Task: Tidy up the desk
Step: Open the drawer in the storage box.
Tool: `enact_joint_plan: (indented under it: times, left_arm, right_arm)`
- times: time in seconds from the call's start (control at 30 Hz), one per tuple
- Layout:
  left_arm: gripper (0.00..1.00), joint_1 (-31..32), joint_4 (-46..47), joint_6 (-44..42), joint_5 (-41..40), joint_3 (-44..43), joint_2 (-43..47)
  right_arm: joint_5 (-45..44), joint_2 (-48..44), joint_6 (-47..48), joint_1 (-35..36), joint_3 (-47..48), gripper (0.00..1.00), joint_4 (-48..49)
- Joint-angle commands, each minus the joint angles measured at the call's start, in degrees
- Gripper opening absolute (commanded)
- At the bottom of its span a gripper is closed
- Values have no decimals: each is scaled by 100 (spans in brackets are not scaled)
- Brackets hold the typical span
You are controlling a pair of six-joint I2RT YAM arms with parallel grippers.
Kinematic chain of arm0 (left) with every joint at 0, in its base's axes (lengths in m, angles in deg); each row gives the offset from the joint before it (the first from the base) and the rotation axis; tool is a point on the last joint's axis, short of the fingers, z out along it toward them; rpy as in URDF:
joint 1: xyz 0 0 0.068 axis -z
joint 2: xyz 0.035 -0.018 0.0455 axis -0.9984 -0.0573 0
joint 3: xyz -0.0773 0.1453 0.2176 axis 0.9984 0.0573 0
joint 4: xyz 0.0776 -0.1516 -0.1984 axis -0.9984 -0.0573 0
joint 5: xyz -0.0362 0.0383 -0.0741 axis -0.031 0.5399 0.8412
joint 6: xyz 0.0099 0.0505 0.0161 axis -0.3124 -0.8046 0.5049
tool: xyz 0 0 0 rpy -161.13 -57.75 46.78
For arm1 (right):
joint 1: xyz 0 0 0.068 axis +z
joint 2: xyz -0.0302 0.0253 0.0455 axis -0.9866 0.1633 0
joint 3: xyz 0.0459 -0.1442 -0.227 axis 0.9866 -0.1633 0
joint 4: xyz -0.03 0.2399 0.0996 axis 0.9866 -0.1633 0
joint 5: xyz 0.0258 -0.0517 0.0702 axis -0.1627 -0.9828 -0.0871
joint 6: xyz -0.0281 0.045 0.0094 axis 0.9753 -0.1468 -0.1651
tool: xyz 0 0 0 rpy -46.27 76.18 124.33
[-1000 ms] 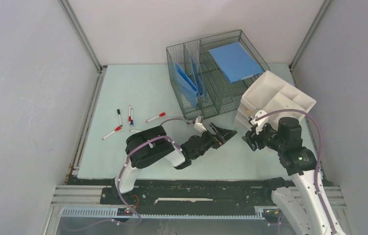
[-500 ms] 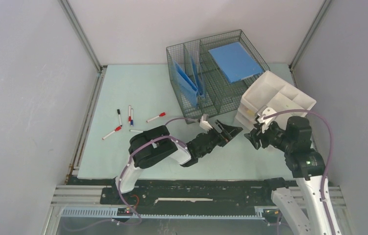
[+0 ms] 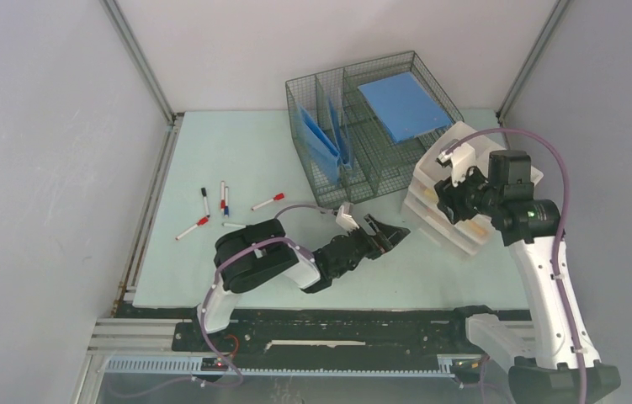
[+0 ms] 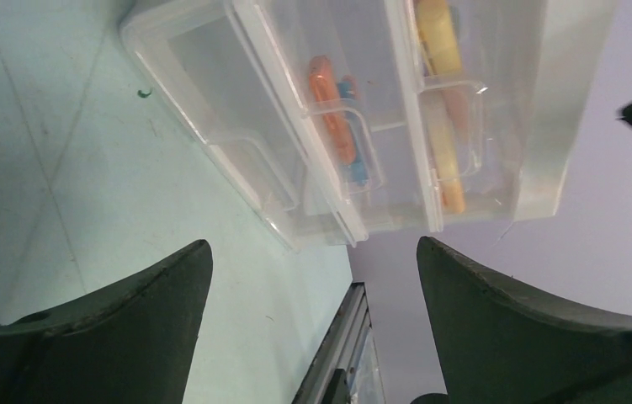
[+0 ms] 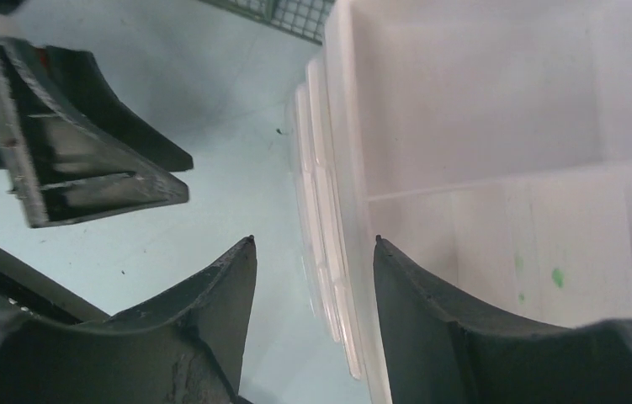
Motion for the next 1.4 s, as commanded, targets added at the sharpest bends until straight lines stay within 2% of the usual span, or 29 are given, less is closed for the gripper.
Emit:
enact_joint_plan:
  times: [0.0, 0.27, 0.43, 0.5, 0.63, 0.73, 1.0, 1.17, 1.37]
  left_arm:
    - [97, 61, 204, -439, -161, 108, 498]
    - [96, 84, 303, -437, -79, 72, 410]
    - [96, 94, 338, -435, -54, 72, 405]
    - [97, 92, 370, -435, -60, 105, 424]
    - [97, 103, 461, -314, -60, 139, 389]
    - [96, 125, 611, -46, -29, 101, 270]
    - [96, 269, 819, 349, -167, 157, 142]
    - [93, 346, 533, 946, -702, 543, 129]
    - [91, 338, 611, 984, -682, 455, -1]
  right_arm:
    - [-338, 10, 198, -73, 196, 60, -259]
    - [-778, 483, 254, -99, 281, 51, -372]
    - [-792, 857, 268, -100, 336, 41, -348]
    - [-720, 928, 260, -100, 370, 30, -382]
    - [-273, 869, 178, -83, 460, 0, -523]
    - [7, 733, -97, 35, 457, 0, -524]
    - [77, 631, -974, 774, 456, 0, -313]
    - [222, 591, -1194, 801, 598, 0, -226]
    - [508, 599, -1371, 807, 794, 0, -269]
